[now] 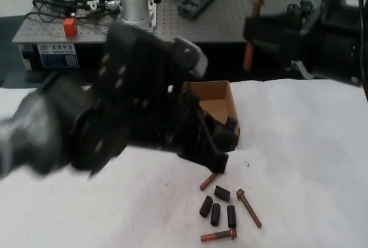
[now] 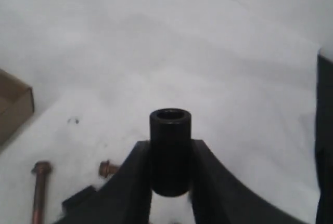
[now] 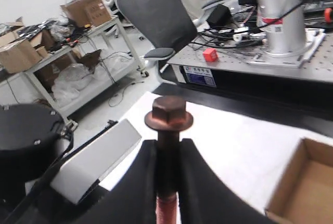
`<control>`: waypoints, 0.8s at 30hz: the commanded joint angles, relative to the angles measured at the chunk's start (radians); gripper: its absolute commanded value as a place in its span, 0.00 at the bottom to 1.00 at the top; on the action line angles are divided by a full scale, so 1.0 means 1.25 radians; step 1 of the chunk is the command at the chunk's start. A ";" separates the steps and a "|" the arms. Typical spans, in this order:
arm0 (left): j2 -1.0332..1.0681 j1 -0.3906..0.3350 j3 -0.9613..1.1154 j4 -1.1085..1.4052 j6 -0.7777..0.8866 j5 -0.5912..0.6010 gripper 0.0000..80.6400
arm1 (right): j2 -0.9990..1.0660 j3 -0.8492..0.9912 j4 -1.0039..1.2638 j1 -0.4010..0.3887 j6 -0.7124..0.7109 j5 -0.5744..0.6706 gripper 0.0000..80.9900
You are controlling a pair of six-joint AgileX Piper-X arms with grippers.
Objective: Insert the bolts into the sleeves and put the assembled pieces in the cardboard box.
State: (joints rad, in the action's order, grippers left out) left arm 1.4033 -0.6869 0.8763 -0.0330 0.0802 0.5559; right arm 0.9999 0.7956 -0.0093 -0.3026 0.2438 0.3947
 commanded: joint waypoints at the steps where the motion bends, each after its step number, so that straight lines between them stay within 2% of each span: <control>1: -0.069 0.003 -0.065 0.179 0.083 0.019 0.01 | -0.005 0.006 0.056 -0.021 0.007 -0.024 0.02; 4: -0.107 0.005 -0.099 0.268 0.133 -0.007 0.01 | -0.005 0.006 0.073 -0.035 0.007 -0.039 0.02; 11: -0.137 0.005 -0.100 0.296 0.136 -0.045 0.01 | -0.005 0.006 0.073 -0.040 0.007 -0.039 0.02; 20: -0.137 0.005 -0.098 0.304 0.136 -0.034 0.01 | 0.004 0.006 0.059 -0.039 0.007 0.006 0.02; 24: -0.137 0.005 -0.098 0.304 0.136 0.012 0.01 | 0.004 0.006 0.061 -0.039 0.002 0.006 0.02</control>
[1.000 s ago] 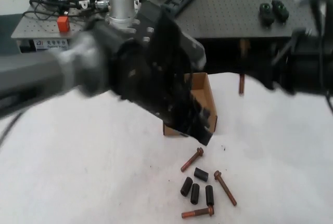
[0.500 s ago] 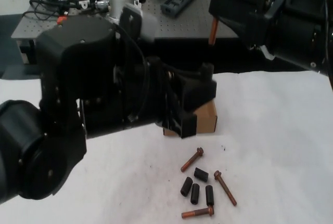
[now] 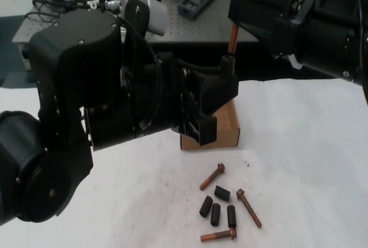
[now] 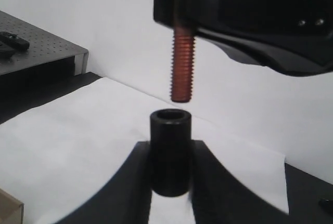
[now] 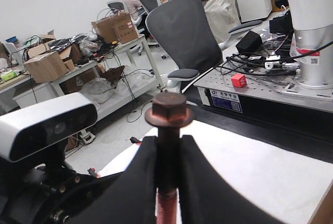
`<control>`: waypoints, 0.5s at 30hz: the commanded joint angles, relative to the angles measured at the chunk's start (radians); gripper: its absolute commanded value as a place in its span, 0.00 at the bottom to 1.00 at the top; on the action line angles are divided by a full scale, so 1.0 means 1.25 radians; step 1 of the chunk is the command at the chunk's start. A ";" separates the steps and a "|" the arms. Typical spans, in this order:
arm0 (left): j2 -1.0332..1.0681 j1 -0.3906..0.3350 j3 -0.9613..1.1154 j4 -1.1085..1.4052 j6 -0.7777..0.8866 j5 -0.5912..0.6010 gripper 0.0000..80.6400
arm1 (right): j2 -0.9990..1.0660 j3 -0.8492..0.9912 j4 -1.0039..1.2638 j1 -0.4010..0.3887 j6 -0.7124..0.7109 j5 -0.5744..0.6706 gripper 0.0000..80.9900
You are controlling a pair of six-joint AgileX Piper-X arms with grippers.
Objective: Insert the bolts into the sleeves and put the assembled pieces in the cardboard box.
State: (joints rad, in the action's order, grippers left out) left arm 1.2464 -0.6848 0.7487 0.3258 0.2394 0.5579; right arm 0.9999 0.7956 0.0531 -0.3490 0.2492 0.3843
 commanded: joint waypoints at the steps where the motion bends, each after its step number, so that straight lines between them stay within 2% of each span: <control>1: -0.011 0.003 0.004 0.017 0.008 0.012 0.01 | 0.004 0.006 0.011 -0.002 -0.002 0.015 0.02; 15: -0.011 0.003 0.004 0.057 0.011 -0.006 0.01 | 0.004 0.006 -0.019 -0.002 -0.002 0.031 0.02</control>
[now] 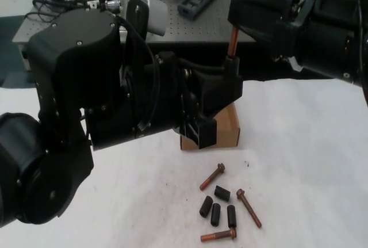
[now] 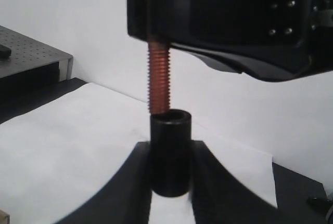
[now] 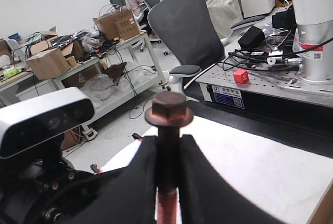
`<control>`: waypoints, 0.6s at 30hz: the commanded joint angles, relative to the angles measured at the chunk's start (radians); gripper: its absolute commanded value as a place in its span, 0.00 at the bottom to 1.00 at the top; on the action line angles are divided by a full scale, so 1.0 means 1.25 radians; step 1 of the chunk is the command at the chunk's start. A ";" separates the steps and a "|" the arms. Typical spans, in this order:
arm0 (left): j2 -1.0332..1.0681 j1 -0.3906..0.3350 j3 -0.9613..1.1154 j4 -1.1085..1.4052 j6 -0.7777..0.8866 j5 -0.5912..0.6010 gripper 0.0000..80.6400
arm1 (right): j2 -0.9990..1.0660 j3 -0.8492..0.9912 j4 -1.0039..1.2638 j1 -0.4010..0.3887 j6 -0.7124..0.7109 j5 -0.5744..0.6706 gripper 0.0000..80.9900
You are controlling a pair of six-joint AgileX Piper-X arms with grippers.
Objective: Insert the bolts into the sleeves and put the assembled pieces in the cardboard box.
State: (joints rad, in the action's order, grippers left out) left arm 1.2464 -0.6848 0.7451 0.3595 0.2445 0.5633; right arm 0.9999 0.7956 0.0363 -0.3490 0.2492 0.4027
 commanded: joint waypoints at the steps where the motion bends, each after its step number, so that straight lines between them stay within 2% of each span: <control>1: -0.011 0.003 0.007 0.031 0.007 -0.010 0.01 | 0.004 0.006 -0.006 -0.002 -0.002 0.025 0.02; 16: -0.011 0.003 0.007 0.030 0.032 -0.013 0.01 | -0.004 0.006 -0.071 -0.002 -0.026 0.058 0.01; 18: -0.011 0.003 0.007 0.030 0.032 -0.004 0.01 | -0.004 0.006 -0.072 -0.002 -0.040 0.071 0.13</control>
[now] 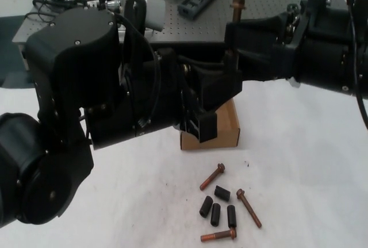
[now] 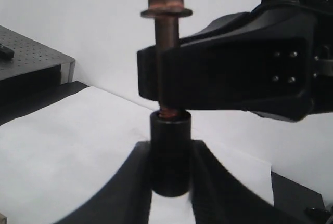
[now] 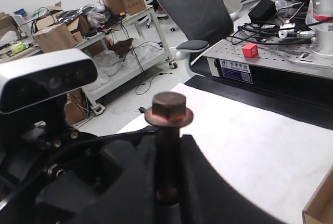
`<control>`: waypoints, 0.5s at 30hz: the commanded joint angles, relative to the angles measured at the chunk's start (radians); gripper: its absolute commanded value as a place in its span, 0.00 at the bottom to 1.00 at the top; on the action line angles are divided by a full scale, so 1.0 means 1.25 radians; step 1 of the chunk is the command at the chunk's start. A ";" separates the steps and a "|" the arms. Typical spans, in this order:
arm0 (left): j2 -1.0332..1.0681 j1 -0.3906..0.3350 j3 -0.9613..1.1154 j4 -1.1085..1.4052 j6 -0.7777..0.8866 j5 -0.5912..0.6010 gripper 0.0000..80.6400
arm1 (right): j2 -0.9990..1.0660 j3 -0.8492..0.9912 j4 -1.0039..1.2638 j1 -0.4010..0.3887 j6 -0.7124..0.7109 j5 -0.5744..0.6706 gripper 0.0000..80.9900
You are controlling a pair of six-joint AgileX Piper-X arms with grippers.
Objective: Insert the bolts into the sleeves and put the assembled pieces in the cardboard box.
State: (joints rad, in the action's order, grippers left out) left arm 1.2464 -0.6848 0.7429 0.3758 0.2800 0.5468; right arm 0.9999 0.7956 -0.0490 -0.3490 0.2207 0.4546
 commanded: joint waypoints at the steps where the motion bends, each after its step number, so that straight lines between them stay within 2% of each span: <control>1: -0.011 0.003 0.008 0.017 0.003 0.010 0.01 | -0.004 0.006 -0.004 -0.002 -0.022 0.030 0.22; 3: -0.011 0.003 0.008 0.017 0.003 0.010 0.01 | -0.005 0.009 -0.004 -0.002 -0.022 0.026 0.51; 4: -0.011 0.003 0.008 0.017 0.003 0.005 0.01 | -0.008 0.009 -0.004 -0.002 -0.009 0.016 0.61; 5: -0.009 0.003 0.008 0.017 0.003 -0.008 0.01 | -0.013 0.009 -0.007 -0.002 0.011 0.004 0.61; 7: 0.000 0.004 0.012 0.000 0.010 -0.093 0.01 | -0.037 0.009 -0.031 0.008 0.008 -0.028 0.55; 9: 0.024 0.018 0.032 -0.042 0.026 -0.170 0.01 | -0.078 0.009 -0.072 0.023 0.002 -0.050 0.53; 15: 0.222 0.075 0.237 -0.205 0.072 -0.262 0.01 | -0.201 0.009 -0.258 0.089 -0.015 -0.117 0.54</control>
State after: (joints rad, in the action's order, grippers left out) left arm 1.5034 -0.5989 0.9956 0.1264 0.3549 0.2480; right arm 0.7460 0.7956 -0.3608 -0.2365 0.2128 0.3019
